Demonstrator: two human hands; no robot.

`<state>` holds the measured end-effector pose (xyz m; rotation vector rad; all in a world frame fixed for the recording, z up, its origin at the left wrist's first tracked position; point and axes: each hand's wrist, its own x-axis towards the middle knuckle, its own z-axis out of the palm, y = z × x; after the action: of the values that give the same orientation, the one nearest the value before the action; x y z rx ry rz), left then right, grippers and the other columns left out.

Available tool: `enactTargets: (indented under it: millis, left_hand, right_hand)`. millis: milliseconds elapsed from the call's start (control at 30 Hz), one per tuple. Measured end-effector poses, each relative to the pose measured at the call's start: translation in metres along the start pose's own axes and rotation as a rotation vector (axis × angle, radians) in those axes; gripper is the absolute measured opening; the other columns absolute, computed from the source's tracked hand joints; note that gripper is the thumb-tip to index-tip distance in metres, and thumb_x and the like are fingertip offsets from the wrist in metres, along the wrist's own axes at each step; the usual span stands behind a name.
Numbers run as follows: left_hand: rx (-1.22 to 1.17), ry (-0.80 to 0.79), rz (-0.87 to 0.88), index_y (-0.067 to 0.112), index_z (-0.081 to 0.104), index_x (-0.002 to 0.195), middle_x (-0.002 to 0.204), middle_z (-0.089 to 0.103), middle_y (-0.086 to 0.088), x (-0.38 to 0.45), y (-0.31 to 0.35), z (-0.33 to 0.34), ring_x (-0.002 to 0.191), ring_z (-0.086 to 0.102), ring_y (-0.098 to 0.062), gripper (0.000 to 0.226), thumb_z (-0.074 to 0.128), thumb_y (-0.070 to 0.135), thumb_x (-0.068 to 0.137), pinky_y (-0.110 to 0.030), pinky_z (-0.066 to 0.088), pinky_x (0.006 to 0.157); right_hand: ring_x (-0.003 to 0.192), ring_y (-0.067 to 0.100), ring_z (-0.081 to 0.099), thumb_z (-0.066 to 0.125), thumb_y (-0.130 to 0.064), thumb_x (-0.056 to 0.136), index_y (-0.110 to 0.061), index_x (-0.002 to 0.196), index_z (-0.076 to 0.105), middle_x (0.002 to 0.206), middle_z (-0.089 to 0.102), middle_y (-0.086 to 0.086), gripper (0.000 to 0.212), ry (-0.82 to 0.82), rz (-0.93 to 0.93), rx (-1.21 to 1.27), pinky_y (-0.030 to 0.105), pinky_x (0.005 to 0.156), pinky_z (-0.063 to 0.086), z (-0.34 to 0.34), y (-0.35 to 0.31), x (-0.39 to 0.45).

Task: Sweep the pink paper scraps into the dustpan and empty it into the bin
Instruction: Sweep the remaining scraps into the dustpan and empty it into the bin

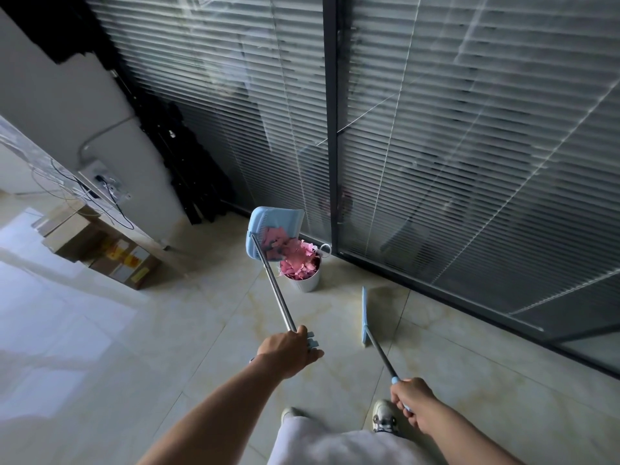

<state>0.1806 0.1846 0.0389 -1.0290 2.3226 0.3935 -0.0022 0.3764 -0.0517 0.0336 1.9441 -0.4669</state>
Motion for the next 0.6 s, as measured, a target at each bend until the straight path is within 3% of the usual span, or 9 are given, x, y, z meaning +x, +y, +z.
enactTargets:
  millis: [600]
  left_hand:
    - [0.004,0.035,0.018,0.011,0.043,0.122,0.11,0.068,-0.012,-0.013,0.015,0.019,0.098,0.065,-0.037,0.061,0.039,0.063,0.092,-0.039,0.05,0.072]
  right_hand:
    - [0.034,0.012,0.023,0.05,0.002,0.07,-0.006,0.07,0.053,0.049,0.034,0.007,0.008,-0.007,-0.002,0.001,0.013,0.043,0.017,0.003,0.006,-0.005]
